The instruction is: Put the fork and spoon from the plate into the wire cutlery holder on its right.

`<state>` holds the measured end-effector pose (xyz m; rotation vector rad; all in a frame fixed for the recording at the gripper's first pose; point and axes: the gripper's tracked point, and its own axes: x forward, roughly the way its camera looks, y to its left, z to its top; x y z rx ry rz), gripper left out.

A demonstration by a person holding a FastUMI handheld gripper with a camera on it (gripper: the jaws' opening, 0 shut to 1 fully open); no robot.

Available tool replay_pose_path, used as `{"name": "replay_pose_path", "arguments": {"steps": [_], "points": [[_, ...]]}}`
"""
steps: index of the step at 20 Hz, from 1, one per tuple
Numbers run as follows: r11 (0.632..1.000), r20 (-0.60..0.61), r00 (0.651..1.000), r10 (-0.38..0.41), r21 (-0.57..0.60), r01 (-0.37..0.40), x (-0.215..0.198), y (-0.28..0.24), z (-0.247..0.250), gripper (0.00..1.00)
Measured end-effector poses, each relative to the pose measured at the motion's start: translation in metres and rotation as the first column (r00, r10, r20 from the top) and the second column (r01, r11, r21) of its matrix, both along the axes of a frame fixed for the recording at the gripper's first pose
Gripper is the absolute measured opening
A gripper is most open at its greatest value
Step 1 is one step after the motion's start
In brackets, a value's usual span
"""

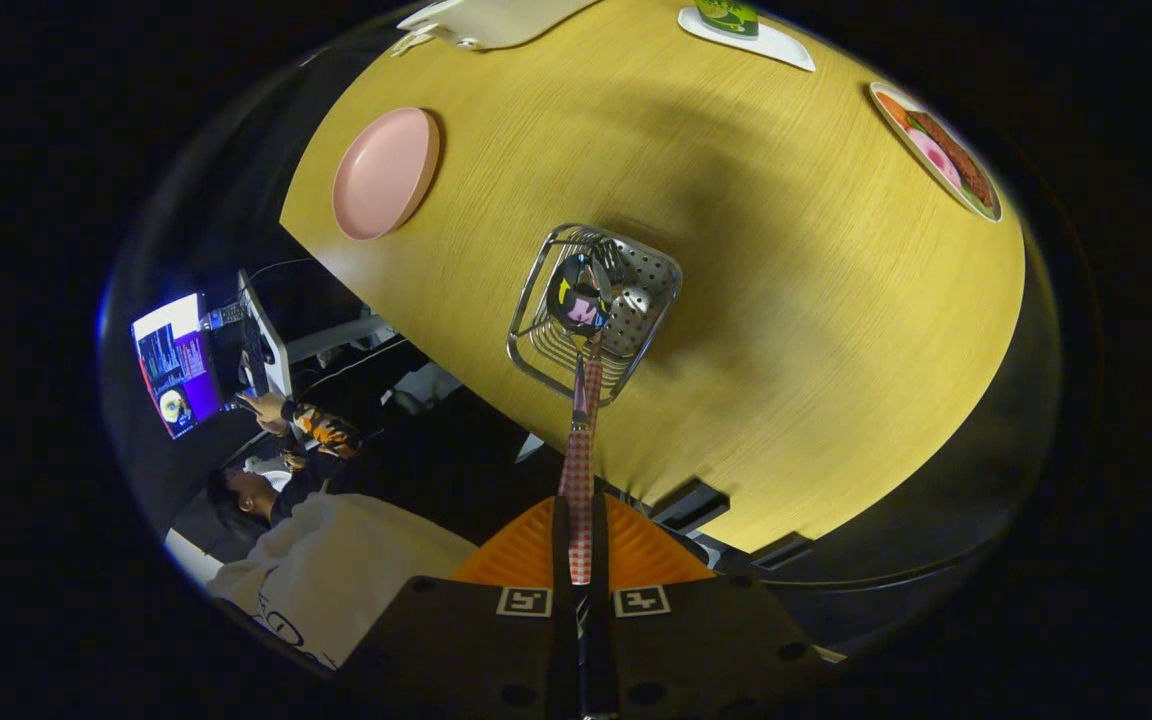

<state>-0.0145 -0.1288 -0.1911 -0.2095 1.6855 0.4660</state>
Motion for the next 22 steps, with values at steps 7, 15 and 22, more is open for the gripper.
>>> {"name": "replay_pose_path", "arguments": {"steps": [7,15,22], "points": [[0.997,-0.073,0.995,-0.064,-0.035,0.062,0.012,0.008,0.0,0.08],[0.993,-0.108,0.991,-0.083,-0.091,0.073,0.028,0.015,-0.005,0.12],[0.994,-0.01,0.994,-0.105,-0.018,0.105,0.042,0.031,0.015,0.79]]}}
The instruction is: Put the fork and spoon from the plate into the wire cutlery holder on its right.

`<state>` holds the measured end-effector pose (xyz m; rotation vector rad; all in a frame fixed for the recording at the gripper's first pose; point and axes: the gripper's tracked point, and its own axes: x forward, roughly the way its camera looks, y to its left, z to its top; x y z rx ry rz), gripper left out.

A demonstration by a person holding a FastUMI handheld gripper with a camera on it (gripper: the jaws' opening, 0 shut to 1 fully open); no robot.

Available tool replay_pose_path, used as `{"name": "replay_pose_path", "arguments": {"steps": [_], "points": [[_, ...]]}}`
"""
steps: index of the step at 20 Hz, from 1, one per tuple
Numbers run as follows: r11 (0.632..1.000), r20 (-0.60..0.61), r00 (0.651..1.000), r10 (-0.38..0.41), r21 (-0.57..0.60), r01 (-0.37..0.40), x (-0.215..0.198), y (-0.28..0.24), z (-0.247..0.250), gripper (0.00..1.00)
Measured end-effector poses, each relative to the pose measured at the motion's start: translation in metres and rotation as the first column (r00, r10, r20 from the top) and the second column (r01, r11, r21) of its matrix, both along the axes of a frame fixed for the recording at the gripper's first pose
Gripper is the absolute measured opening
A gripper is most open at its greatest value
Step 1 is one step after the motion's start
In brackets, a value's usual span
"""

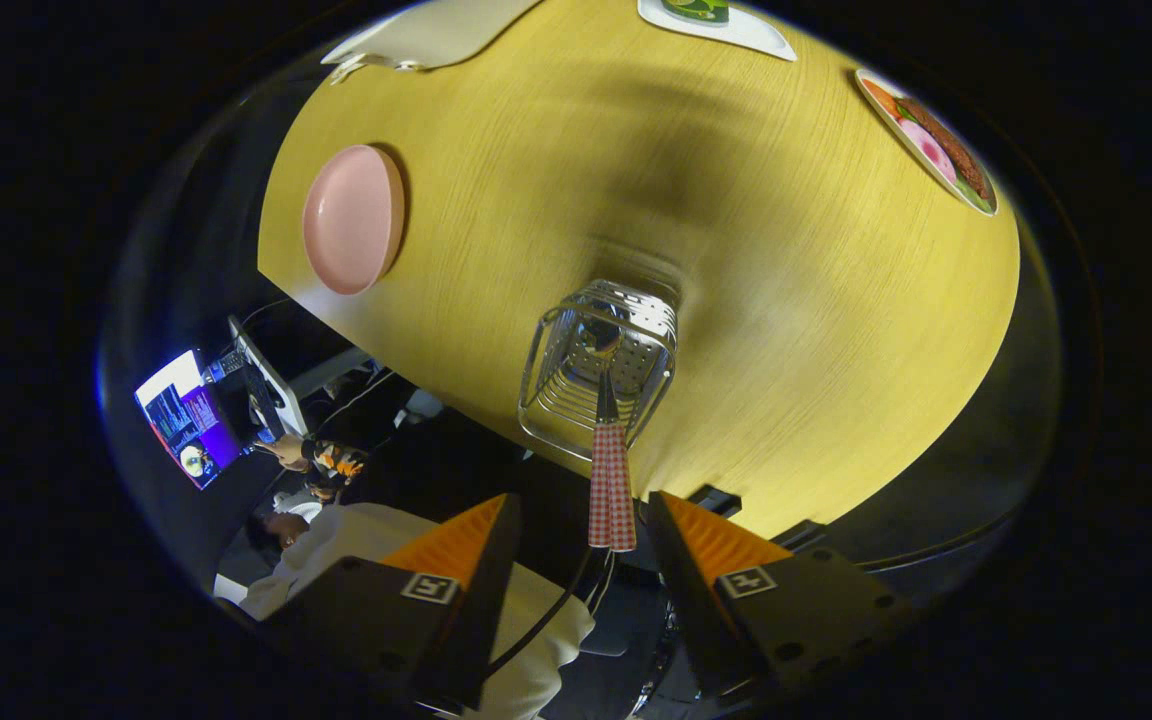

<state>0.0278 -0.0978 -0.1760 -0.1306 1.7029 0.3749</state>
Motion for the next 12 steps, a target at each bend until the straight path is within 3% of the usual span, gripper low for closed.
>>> {"name": "replay_pose_path", "arguments": {"steps": [4,8,12], "points": [[0.997,0.112,0.993,-0.028,0.076,0.02,0.002,0.016,0.025,1.0],[0.989,0.278,0.958,-0.069,0.141,0.03,0.006,0.031,0.052,0.99],[0.979,0.432,0.894,-0.117,0.203,0.031,0.003,0.038,0.08,0.99]]}}
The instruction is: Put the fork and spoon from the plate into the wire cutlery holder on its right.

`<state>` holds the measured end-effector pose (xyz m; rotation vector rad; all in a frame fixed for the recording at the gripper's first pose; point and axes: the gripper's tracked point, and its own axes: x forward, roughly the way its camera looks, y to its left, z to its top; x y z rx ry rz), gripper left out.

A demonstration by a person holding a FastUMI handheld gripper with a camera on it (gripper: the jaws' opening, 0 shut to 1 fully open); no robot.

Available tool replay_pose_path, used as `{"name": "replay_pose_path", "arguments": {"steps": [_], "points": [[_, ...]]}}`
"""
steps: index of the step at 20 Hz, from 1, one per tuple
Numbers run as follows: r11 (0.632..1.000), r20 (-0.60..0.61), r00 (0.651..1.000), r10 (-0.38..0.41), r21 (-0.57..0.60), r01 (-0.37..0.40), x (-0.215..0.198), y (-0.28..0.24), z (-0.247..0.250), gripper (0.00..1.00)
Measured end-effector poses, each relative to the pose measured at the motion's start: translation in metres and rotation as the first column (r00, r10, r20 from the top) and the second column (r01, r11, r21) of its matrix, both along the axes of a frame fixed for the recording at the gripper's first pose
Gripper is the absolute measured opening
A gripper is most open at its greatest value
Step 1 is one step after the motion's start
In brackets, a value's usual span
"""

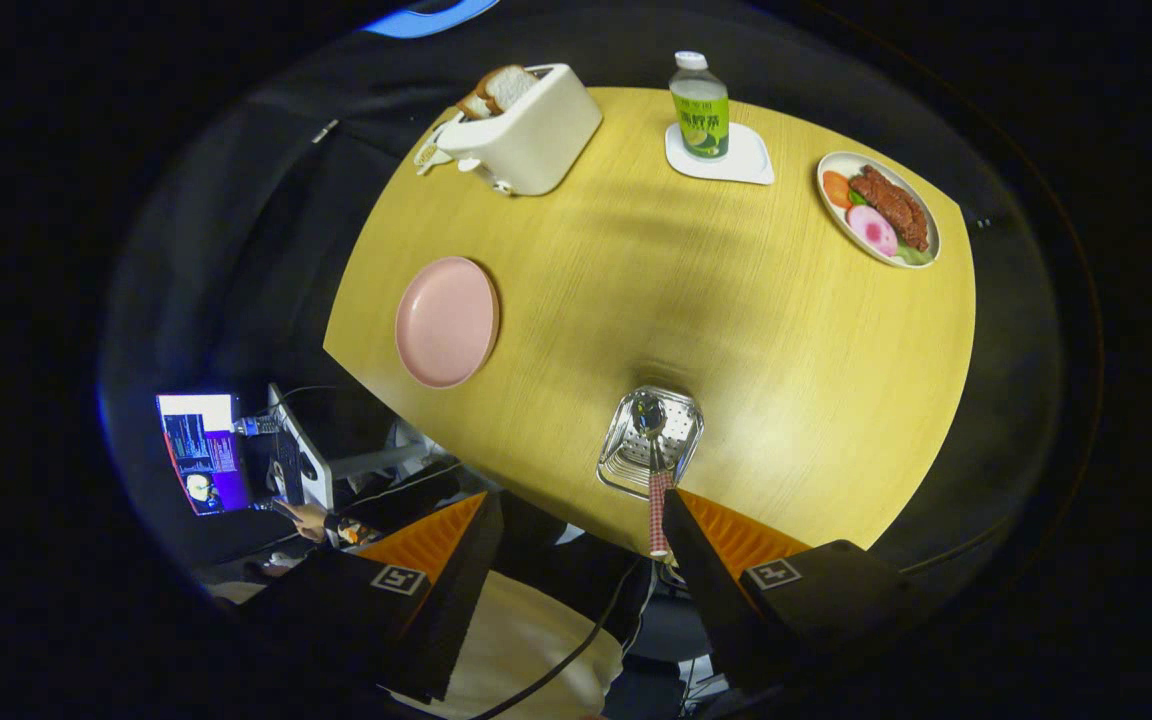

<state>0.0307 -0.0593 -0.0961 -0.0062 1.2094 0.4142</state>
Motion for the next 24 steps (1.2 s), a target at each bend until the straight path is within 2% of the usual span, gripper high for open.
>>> {"name": "replay_pose_path", "arguments": {"steps": [3,6,11,15,16,19,22,24], "points": [[0.997,0.13,0.99,-0.056,0.055,0.049,-0.002,0.008,0.02,0.99],[0.987,0.269,0.955,-0.126,0.127,0.094,-0.006,0.02,0.045,0.99],[0.969,0.464,0.86,-0.213,0.213,0.126,-0.015,0.048,0.09,0.99],[0.953,0.565,0.778,-0.274,0.265,0.143,-0.017,0.072,0.119,0.99],[0.95,0.593,0.752,-0.288,0.278,0.145,-0.018,0.076,0.127,0.99],[0.945,0.706,0.633,-0.316,0.291,0.148,-0.015,0.086,0.158,0.99],[0.945,0.807,0.492,-0.327,0.278,0.172,-0.025,0.084,0.184,1.0],[0.938,0.852,0.391,-0.347,0.313,0.151,-0.03,0.096,0.205,0.99]]}}
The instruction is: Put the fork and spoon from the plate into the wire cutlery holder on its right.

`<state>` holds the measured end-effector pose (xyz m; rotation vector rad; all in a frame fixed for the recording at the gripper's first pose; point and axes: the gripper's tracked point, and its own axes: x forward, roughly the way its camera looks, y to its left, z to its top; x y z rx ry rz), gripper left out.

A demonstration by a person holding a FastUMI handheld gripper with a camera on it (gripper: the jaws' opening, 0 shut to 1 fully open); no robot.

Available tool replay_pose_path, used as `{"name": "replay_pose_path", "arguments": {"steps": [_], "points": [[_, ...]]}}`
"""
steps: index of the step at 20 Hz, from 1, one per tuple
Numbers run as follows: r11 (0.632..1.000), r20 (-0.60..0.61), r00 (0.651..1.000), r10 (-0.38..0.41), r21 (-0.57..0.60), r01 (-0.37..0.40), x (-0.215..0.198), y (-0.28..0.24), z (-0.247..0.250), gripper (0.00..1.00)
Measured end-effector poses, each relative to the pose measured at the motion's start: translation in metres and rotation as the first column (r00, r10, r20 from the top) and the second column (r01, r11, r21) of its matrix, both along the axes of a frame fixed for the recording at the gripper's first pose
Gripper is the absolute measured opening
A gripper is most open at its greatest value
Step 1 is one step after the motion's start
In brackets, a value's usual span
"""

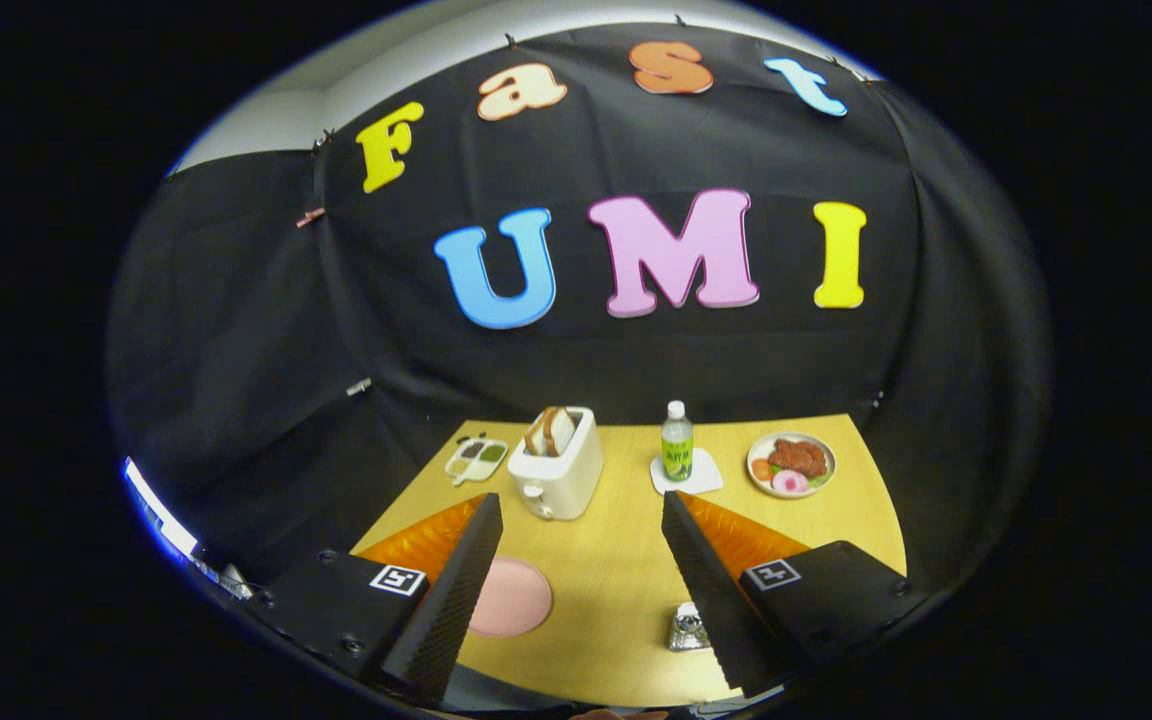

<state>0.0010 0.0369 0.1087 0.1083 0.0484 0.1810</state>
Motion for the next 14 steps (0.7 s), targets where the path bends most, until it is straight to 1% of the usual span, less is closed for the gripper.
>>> {"name": "replay_pose_path", "arguments": {"steps": [2,4,7,8,9,11,14], "points": [[0.999,0.114,0.993,-0.032,-0.013,0.034,0.0,0.0,0.017,0.99],[0.996,0.196,0.978,-0.067,-0.038,0.076,0.0,-0.003,0.027,0.99],[0.995,0.283,0.954,-0.096,-0.01,0.103,-0.005,0.007,0.028,0.99],[0.992,0.304,0.945,-0.122,0.003,0.127,-0.005,0.004,0.03,0.99],[0.986,0.314,0.935,-0.163,0.023,0.165,-0.006,0.0,0.029,0.99],[0.973,0.321,0.92,-0.226,0.041,0.225,-0.008,-0.003,0.022,0.99],[0.961,0.325,0.906,-0.271,0.034,0.275,-0.009,-0.001,0.018,0.99]]}}
